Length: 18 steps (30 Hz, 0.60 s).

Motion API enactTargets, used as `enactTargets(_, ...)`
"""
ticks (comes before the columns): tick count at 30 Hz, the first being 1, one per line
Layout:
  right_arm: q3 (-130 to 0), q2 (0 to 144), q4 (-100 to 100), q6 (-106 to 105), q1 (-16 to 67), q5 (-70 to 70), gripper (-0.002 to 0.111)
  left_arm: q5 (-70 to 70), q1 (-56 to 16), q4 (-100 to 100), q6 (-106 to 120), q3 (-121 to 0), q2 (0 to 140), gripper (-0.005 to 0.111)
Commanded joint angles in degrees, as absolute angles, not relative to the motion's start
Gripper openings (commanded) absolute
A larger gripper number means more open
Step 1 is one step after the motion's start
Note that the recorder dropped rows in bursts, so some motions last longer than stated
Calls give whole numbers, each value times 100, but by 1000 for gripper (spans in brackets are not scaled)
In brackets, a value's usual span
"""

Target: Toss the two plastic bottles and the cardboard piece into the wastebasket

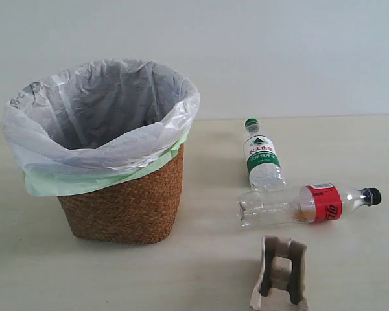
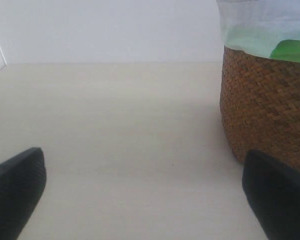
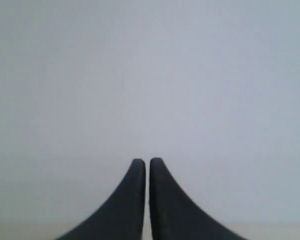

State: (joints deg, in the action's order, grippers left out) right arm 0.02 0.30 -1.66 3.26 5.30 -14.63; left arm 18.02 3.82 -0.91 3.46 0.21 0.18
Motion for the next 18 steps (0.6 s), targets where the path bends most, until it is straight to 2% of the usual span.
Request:
enactTargets(1, 0, 0, -205, 622, 509, -2994, 0, 1757, 341, -102, 296, 0, 0, 108)
enactTargets(5, 0, 0, -205, 1195, 509, -3973, 0, 1757, 341, -102, 296, 0, 0, 108)
enactTargets(8, -88, 0, -205, 1743, 509, -4090, 0, 1757, 341, -102, 296, 0, 0, 108)
enactTargets(18, -2170, 402, -796, 2246, 509, -567, 0, 1757, 341, -102, 296, 0, 0, 108)
